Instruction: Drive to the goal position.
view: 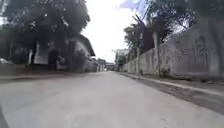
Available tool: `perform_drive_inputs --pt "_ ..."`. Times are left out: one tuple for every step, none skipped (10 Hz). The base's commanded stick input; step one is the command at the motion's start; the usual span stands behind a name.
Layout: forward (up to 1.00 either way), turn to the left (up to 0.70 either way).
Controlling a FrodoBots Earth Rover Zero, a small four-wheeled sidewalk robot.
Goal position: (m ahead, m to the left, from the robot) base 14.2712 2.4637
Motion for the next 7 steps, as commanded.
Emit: perform_drive_inputs --pt "0.7 0.0" --pt "0.7 0.0" --pt "0.7 0.0" --pt "0.7 0.0" --pt "0.7 0.0" --pt "0.7 0.0" --pt "0.7 0.0"
